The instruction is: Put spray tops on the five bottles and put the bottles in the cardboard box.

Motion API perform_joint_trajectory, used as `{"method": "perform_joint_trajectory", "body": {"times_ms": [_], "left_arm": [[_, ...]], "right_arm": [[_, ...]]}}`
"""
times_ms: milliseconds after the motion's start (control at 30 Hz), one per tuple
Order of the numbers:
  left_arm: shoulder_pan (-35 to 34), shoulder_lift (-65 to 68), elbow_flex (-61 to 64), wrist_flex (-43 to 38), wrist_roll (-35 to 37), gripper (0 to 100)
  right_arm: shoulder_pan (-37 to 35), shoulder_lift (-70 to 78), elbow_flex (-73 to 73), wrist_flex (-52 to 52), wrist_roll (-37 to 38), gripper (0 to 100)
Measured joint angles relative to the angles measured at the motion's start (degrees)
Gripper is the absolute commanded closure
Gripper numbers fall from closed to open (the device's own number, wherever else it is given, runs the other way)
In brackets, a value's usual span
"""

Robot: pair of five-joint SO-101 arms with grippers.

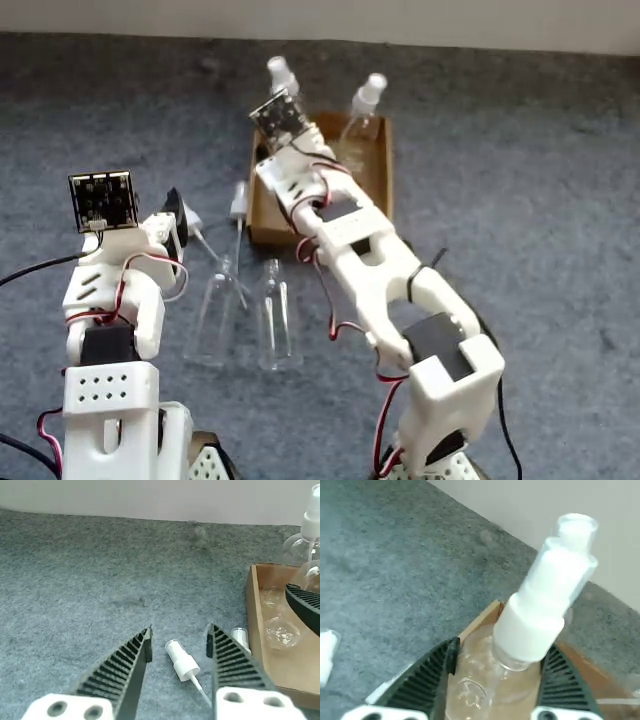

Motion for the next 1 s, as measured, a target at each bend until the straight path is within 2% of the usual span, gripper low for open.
{"method": "perform_joint_trajectory", "body": {"times_ms": [200,400,1000], "left_arm": [[0.00,0.00,0.00,0.00,0.00,86],[0.00,0.00,0.00,0.00,0.00,86],[0.00,0.00,0.00,0.00,0.00,86]], "right_arm": [[-0.09,0.00,0.00,1.85,0.00,82.3],[-0.26,0.00,0.00,2.02,0.35,76.7],[-0.35,0.00,0.00,2.02,0.35,76.4]]}}
